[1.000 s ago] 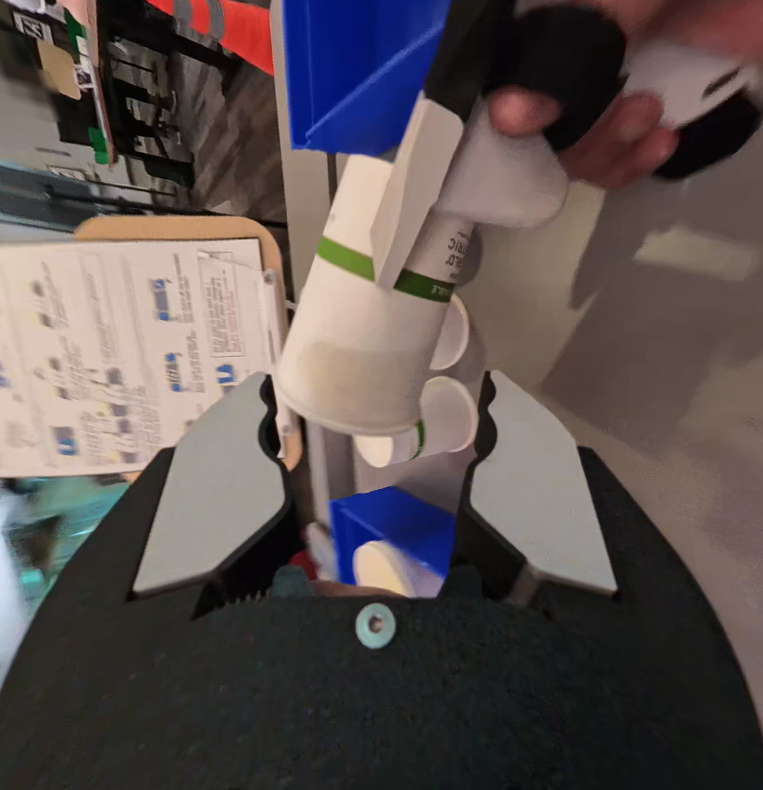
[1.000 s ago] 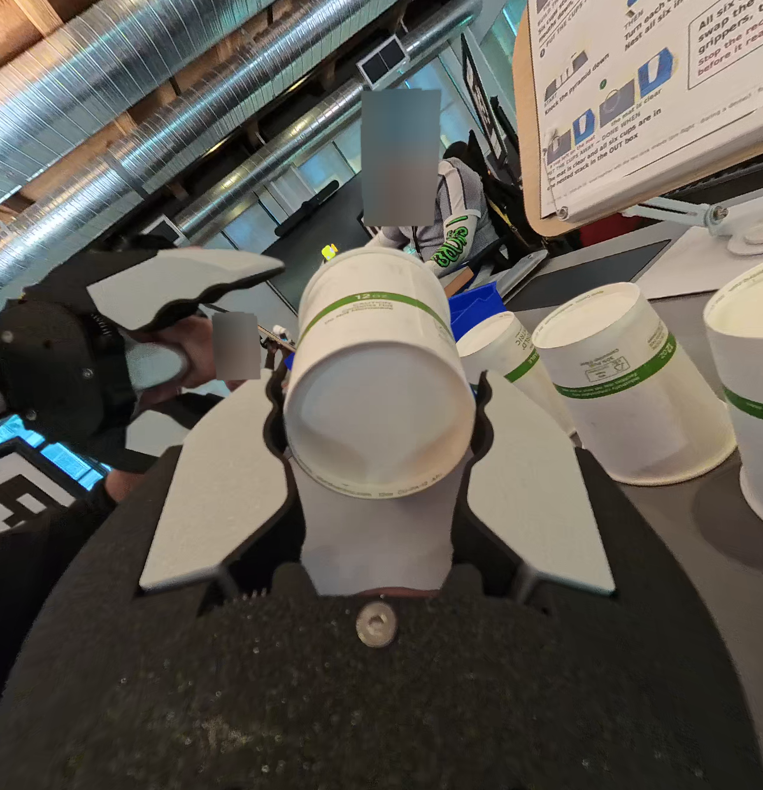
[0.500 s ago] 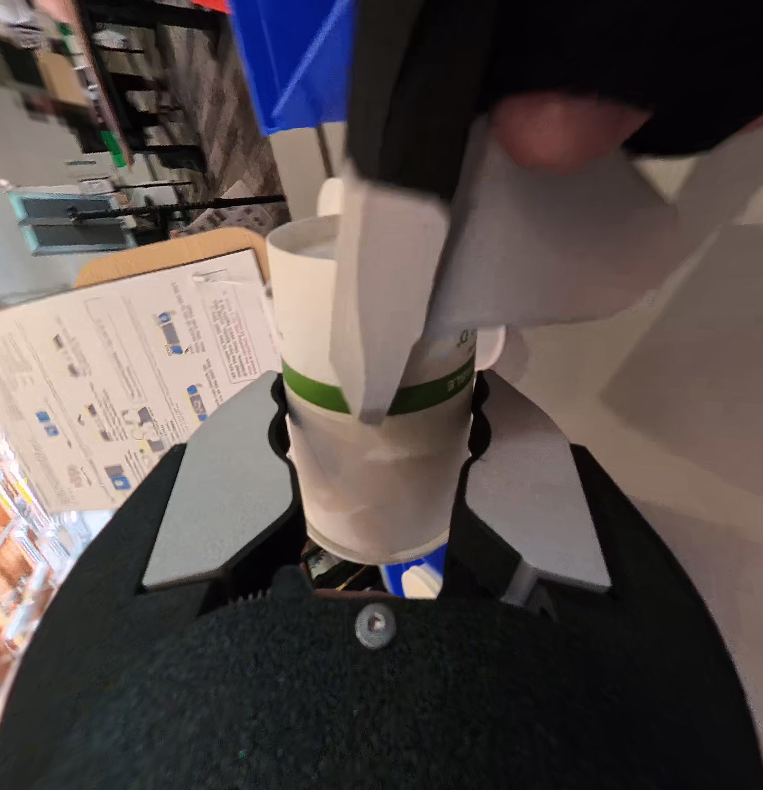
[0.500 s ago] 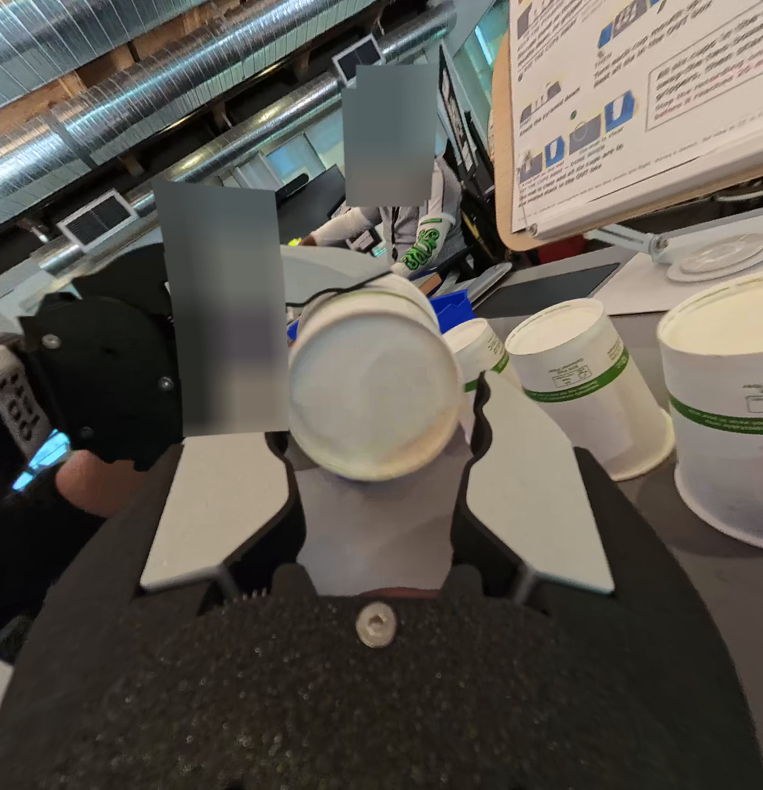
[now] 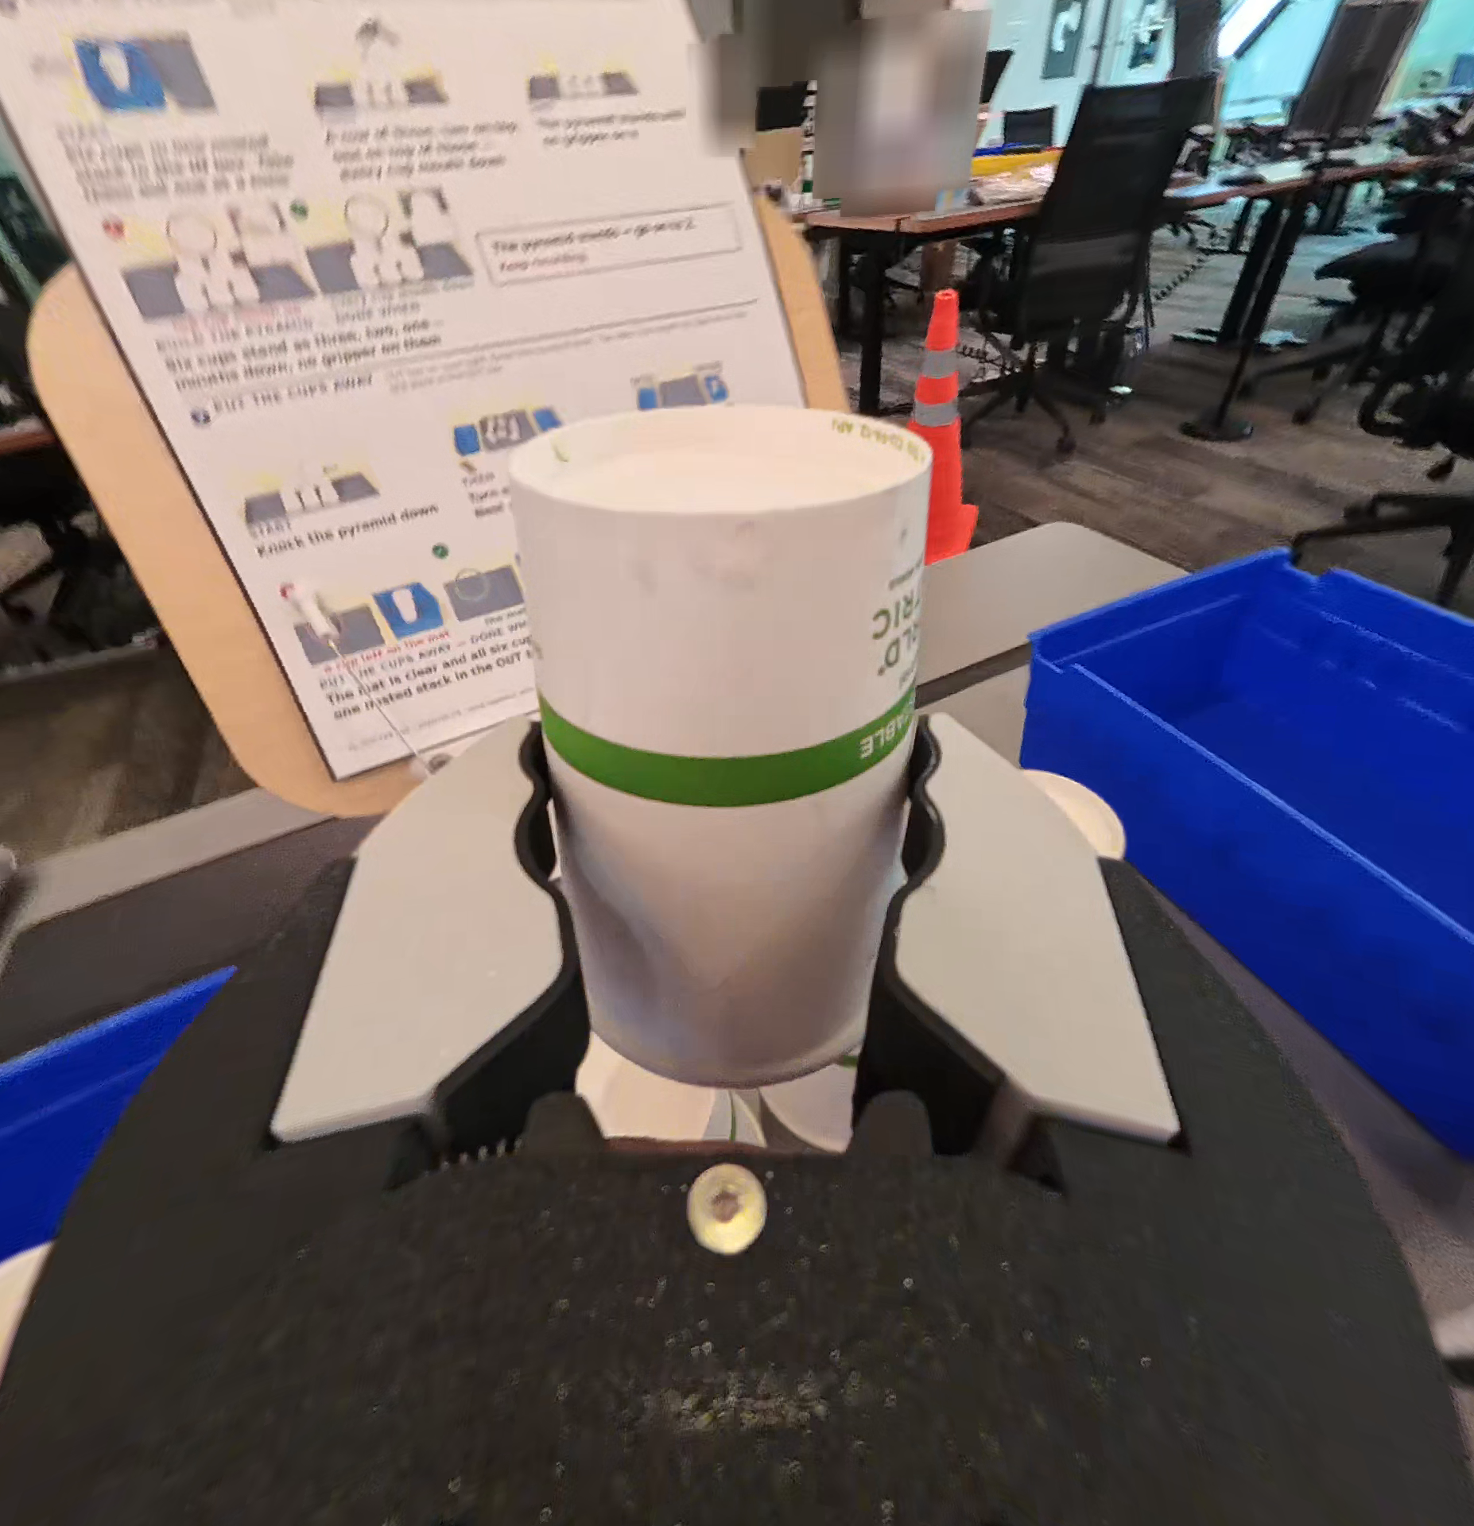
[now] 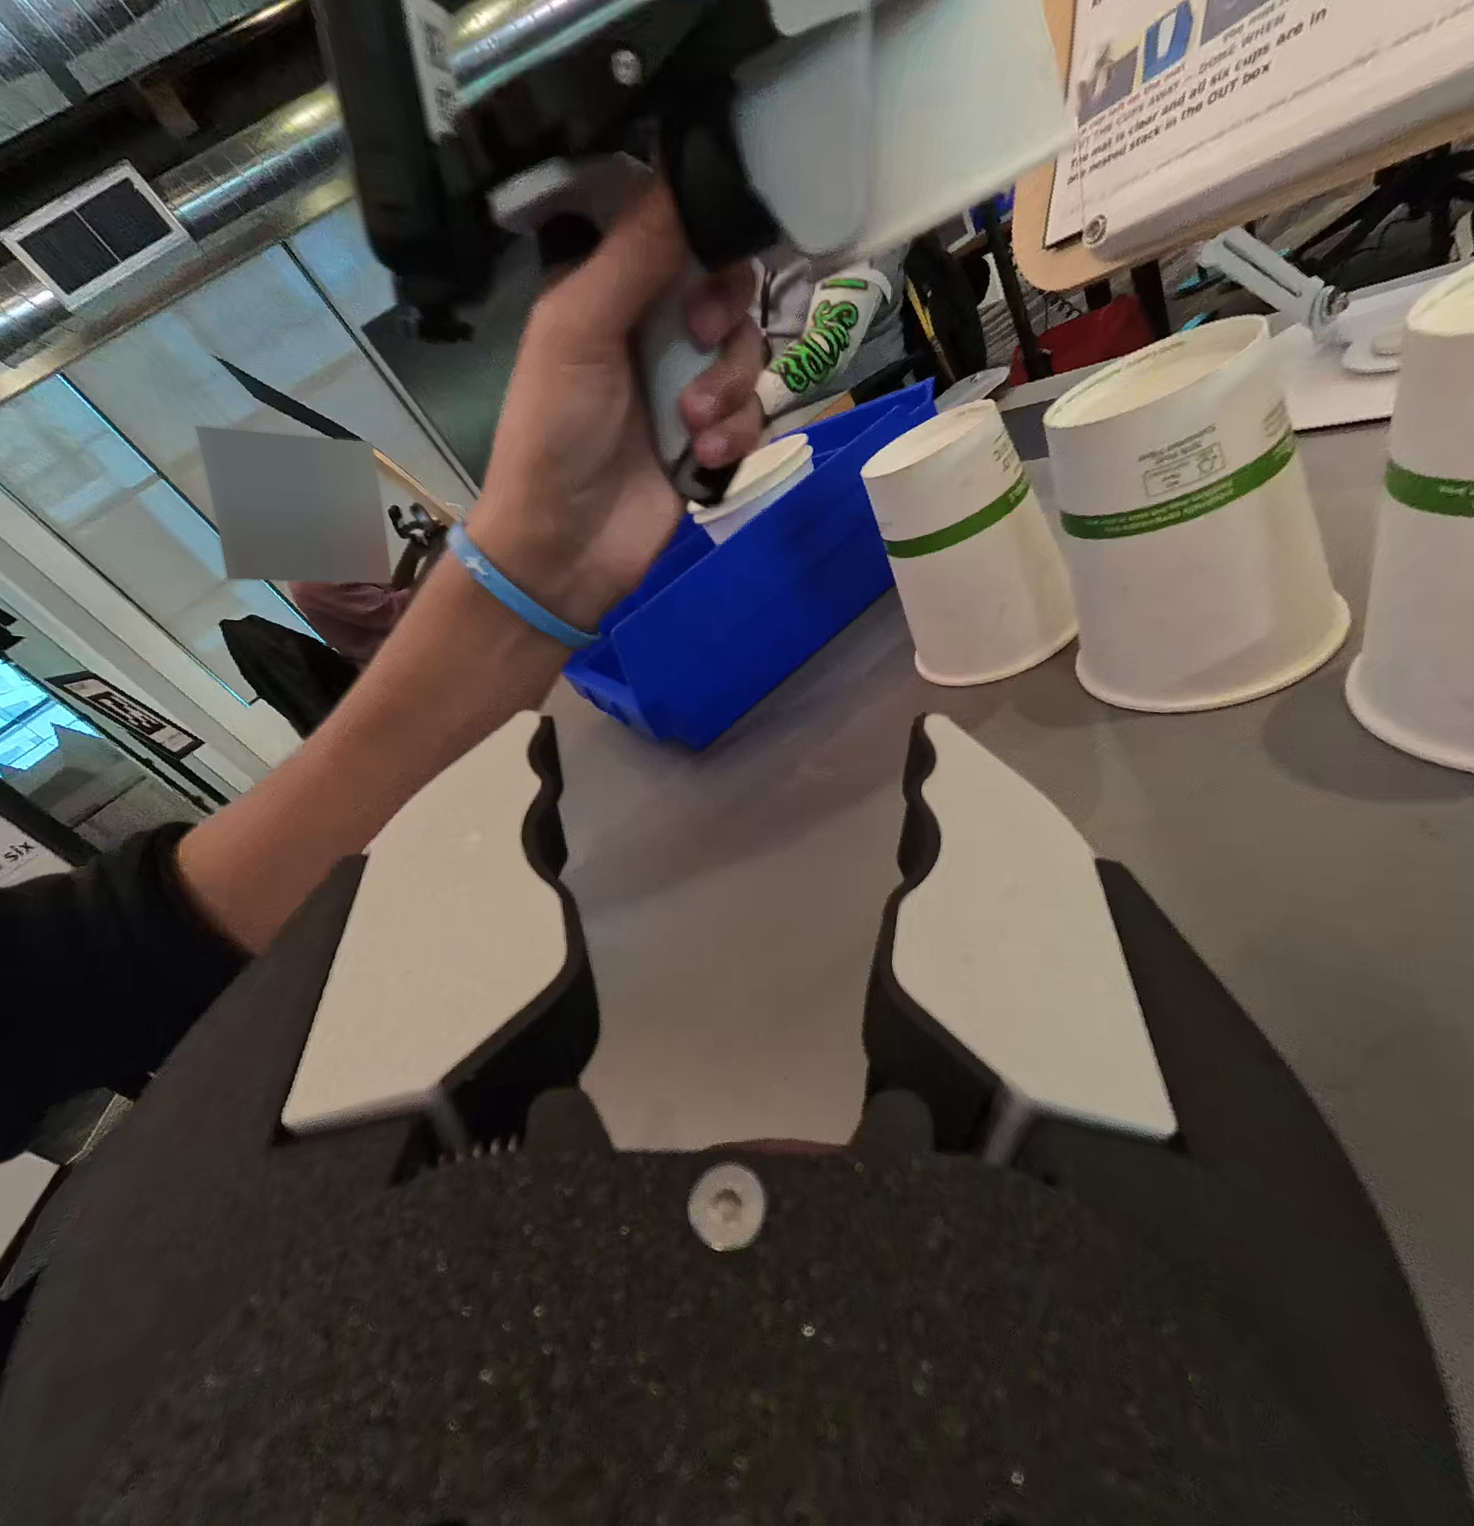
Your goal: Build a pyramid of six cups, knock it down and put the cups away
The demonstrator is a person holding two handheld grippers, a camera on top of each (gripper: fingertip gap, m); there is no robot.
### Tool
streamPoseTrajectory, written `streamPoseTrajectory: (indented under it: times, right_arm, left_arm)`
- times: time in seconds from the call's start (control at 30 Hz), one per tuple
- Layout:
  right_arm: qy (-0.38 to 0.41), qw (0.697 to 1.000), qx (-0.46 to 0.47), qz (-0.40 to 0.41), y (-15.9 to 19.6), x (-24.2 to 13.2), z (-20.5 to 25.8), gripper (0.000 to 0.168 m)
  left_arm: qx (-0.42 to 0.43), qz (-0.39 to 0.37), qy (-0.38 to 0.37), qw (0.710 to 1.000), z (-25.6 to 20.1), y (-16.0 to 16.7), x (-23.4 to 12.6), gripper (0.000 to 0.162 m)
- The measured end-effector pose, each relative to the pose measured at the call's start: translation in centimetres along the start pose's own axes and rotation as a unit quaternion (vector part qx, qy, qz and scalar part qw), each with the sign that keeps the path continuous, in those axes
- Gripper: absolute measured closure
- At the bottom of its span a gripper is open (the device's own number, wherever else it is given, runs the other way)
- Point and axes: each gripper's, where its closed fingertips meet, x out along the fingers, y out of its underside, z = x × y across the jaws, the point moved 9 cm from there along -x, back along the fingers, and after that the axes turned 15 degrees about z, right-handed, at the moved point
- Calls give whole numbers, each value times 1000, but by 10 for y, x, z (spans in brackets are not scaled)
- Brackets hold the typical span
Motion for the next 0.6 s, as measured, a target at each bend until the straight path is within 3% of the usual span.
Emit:
streamPoseTrajectory:
  times: [0.23, 0.6]
  right_arm:
    - [7, 1000, -22, 1, -3, -4, 1, 89]
    - [-4, 1000, -16, 12, -3, -2, 0, 91]
  left_arm:
    - [-27, 63, -15, 998, 4, 25, 45, 80]
    - [-40, 50, -2, 998, 18, 54, 47, 79]
